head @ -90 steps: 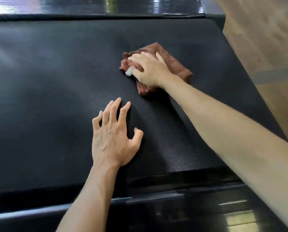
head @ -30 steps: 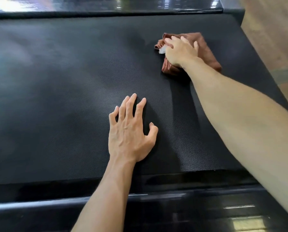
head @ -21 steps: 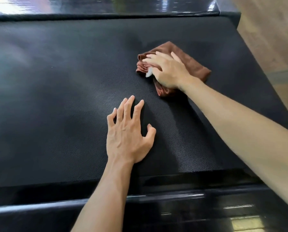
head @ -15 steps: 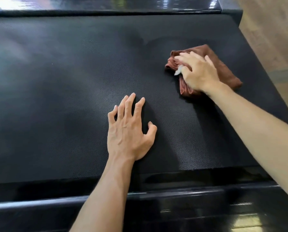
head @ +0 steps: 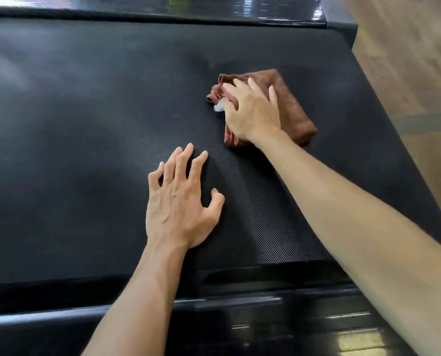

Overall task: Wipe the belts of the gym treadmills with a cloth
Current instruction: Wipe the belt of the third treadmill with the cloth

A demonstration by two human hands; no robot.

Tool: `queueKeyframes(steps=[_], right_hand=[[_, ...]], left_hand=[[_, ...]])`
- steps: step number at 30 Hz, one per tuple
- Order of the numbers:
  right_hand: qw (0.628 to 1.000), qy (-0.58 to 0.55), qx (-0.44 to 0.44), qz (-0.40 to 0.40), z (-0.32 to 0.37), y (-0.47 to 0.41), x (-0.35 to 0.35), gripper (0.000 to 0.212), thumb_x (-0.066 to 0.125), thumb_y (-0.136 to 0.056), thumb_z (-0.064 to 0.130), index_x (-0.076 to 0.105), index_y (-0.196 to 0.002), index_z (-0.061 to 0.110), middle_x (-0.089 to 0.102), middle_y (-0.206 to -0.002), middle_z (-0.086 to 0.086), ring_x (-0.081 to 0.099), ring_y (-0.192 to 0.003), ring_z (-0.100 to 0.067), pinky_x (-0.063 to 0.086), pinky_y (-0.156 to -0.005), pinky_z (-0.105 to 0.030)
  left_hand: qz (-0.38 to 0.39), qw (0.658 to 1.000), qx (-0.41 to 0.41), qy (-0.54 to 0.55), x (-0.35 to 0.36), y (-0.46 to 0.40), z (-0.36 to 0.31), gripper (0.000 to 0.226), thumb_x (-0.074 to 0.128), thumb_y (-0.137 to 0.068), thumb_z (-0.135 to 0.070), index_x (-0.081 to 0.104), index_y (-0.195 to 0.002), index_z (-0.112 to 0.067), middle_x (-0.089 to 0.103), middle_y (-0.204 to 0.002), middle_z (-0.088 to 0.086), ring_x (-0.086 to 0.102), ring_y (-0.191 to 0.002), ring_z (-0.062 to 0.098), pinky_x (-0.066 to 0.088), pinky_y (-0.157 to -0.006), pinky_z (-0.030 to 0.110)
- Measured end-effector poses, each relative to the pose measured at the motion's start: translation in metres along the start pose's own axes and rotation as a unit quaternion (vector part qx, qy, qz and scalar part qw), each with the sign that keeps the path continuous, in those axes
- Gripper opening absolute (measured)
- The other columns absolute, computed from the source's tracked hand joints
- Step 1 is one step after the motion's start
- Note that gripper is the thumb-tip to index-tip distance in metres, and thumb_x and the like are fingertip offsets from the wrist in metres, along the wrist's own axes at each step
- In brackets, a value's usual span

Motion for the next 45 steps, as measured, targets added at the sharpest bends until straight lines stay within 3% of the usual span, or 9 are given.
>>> queueKeyframes(steps=[9,14,22,28,33,37,42,45], right_hand=[[0.997,0.002,0.063,-0.051,-0.045,0.103,-0.021,0.059,0.038,-0.100,0.041,0.041,-0.158,0.034,0.030,-0.168,0.011,0.015,-0.159,-0.013,-0.002,-0.129,-0.050],[0.988,0.014,0.101,-0.113,-0.041,0.116,-0.021,0.058,0.039,-0.096,0.039,0.050,-0.153,0.032,0.040,-0.164,0.007,0.025,-0.156,-0.017,0.004,-0.129,-0.052],[0.990,0.019,0.107,-0.094,-0.042,0.109,-0.020,0.058,0.040,-0.096,0.036,0.050,-0.153,0.028,0.040,-0.164,0.006,0.026,-0.156,-0.021,0.004,-0.128,-0.057],[0.990,0.020,0.104,-0.089,-0.041,0.097,-0.019,0.062,0.034,-0.093,0.032,0.050,-0.153,0.026,0.040,-0.164,0.003,0.024,-0.157,-0.021,0.001,-0.127,-0.060],[0.989,-0.001,0.112,-0.097,-0.045,0.067,-0.017,0.055,0.040,-0.098,0.026,0.054,-0.151,0.024,0.042,-0.163,0.001,0.026,-0.156,-0.023,0.000,-0.126,-0.061],[0.988,0.001,0.125,-0.095,-0.043,0.006,-0.020,0.052,0.039,-0.100,0.030,0.055,-0.149,0.026,0.046,-0.160,0.002,0.028,-0.154,-0.022,0.001,-0.126,-0.060],[0.993,0.043,0.111,0.001,-0.026,-0.099,-0.025,0.044,0.044,-0.099,0.039,0.060,-0.138,0.027,0.057,-0.147,0.000,0.042,-0.143,-0.026,0.016,-0.123,-0.060],[0.997,0.044,0.060,0.032,0.014,-0.126,-0.005,0.046,0.047,-0.099,0.043,0.058,-0.143,0.031,0.055,-0.151,0.000,0.042,-0.145,-0.026,0.016,-0.124,-0.057]], left_hand=[[-0.003,1.000,0.009,-0.007,0.003,-0.001,0.004,0.073,0.032,-0.086,-0.056,0.036,-0.154,-0.027,0.026,-0.164,-0.001,0.018,-0.155,0.019,0.019,-0.122,0.045],[0.003,1.000,-0.001,-0.009,0.005,-0.001,0.003,0.079,0.030,-0.087,-0.057,0.027,-0.159,-0.025,0.015,-0.169,0.001,0.016,-0.153,0.020,0.016,-0.121,0.043],[0.017,0.999,0.001,-0.031,0.006,-0.002,0.000,0.085,0.023,-0.086,-0.065,0.026,-0.160,-0.023,0.016,-0.169,0.002,0.013,-0.156,0.018,0.017,-0.121,0.044],[0.011,1.000,0.001,0.000,-0.005,-0.043,0.024,0.084,0.035,-0.083,-0.067,0.033,-0.155,-0.025,0.026,-0.162,-0.003,0.022,-0.150,0.017,0.016,-0.119,0.042],[0.013,0.996,-0.079,-0.031,-0.015,-0.088,0.092,0.090,0.026,-0.083,-0.071,0.026,-0.161,-0.026,0.014,-0.171,-0.001,0.009,-0.157,0.015,0.008,-0.124,0.046],[0.013,0.995,-0.084,-0.055,-0.012,-0.096,0.114,0.089,0.014,-0.085,-0.075,0.017,-0.163,-0.031,0.006,-0.172,-0.005,0.002,-0.158,0.011,0.004,-0.125,0.045],[-0.003,0.996,-0.073,-0.061,-0.011,-0.102,0.113,0.086,0.013,-0.086,-0.073,0.016,-0.162,-0.032,0.006,-0.172,-0.006,0.001,-0.157,0.010,0.005,-0.123,0.046],[-0.008,0.996,-0.069,-0.062,-0.006,-0.102,0.115,0.086,0.014,-0.086,-0.072,0.017,-0.162,-0.032,0.006,-0.172,-0.005,0.001,-0.157,0.009,0.005,-0.123,0.046]])
Point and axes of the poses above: each hand's wrist, its own y-axis away from the middle knuckle, its own x-axis out of the palm, z = x × y, the point moved 5 cm from there along -y, towards the middle knuckle
